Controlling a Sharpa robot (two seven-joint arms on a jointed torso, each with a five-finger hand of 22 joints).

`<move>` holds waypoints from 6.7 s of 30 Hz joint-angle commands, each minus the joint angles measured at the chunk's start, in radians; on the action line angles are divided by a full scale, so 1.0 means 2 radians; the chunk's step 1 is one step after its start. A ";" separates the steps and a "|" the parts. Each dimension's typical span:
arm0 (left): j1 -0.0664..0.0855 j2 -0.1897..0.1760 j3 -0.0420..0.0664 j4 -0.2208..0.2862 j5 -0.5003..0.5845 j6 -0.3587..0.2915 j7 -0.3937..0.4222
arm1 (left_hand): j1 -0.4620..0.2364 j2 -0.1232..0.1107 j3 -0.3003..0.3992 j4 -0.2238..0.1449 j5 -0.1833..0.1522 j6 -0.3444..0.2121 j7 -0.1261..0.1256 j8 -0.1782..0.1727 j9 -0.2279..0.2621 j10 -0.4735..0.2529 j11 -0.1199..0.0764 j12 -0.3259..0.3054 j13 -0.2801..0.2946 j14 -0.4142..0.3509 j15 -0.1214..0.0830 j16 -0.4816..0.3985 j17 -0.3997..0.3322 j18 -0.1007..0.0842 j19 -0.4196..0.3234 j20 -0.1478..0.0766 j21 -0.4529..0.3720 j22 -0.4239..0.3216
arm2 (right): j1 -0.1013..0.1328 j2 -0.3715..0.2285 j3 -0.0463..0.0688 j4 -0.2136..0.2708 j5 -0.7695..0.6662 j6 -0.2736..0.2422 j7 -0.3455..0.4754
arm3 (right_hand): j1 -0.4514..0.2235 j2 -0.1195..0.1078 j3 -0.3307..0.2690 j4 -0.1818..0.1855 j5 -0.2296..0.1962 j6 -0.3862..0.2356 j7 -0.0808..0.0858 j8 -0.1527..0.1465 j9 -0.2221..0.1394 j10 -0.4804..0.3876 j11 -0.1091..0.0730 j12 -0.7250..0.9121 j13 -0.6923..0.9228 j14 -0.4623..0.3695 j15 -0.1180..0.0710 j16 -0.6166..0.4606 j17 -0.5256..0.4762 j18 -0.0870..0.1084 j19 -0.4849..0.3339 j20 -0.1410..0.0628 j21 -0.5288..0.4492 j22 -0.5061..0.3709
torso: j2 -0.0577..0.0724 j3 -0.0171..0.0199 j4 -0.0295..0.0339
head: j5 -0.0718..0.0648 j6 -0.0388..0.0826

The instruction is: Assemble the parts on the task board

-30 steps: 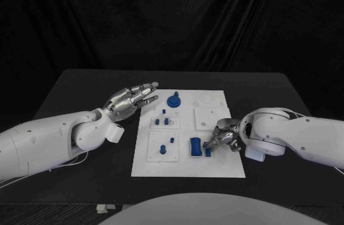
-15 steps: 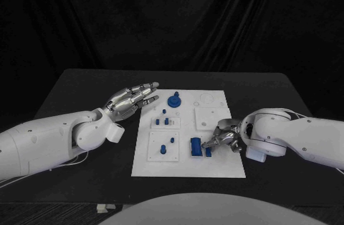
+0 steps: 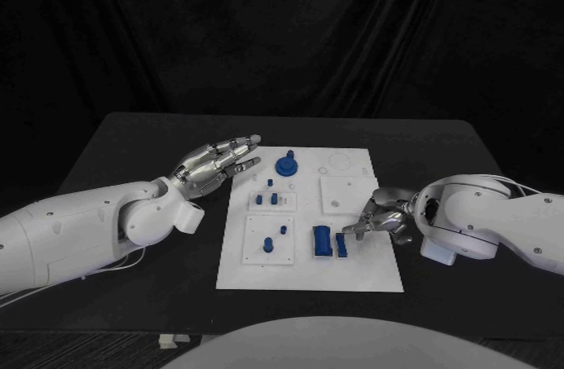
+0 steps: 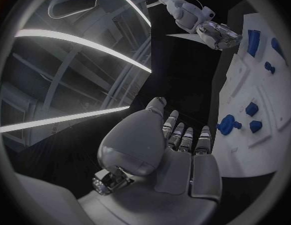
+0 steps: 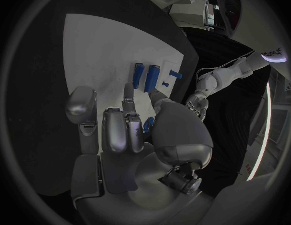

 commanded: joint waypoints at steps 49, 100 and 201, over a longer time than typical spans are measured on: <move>-0.003 0.001 0.000 -0.002 0.000 0.012 -0.001 | 0.003 -0.001 0.003 -0.005 0.004 0.000 0.004 0.001 0.000 0.000 0.005 -0.001 0.000 0.001 0.005 0.002 0.000 0.005 0.000 0.004 0.002 0.000 | -0.030 0.024 0.000 -0.021 -0.036 0.056 0.003 | 0.074 0.007 -0.073 0.028 -0.054 0.029 -0.041 0.411 0.371 0.051 -0.035 0.001 0.131 0.017 -0.026 -0.002 -0.013 0.008 0.002 -0.024 -0.010 0.058 | 0.000 0.0000 0.0001 | 0.001 0.000; -0.011 -0.011 0.000 0.010 -0.079 -0.037 0.052 | -0.016 -0.009 -0.008 0.012 -0.008 0.015 -0.002 0.009 0.001 0.009 0.000 0.008 0.001 0.002 -0.003 0.004 0.001 0.006 0.001 -0.004 0.003 0.002 | 0.039 -0.031 0.000 0.000 0.064 -0.160 0.195 | -0.054 0.047 -0.174 0.079 0.018 -0.050 -0.018 0.164 0.187 0.006 -0.011 -0.072 0.050 -0.043 -0.006 -0.206 -0.334 0.043 -0.066 -0.003 -0.300 -0.043 | -0.002 -0.0003 0.0004 | 0.002 0.000; -0.039 0.053 0.107 0.077 0.015 -0.514 -0.021 | -0.739 -0.129 0.075 -0.070 -0.298 -0.189 -0.056 -0.074 -0.025 -0.029 -0.044 -0.065 -0.013 0.000 -0.043 -0.002 -0.001 -0.085 -0.005 -0.103 -0.002 -0.010 | -0.085 0.115 0.104 -0.119 0.484 -0.372 0.521 | -0.501 0.015 -0.067 -0.065 -0.089 -0.525 -0.020 -0.131 -0.284 -0.734 0.018 -0.784 -0.654 -0.734 0.051 -0.714 -0.569 -0.047 -0.720 -0.006 -0.472 -0.654 | -0.036 0.0222 -0.0108 | -0.005 0.136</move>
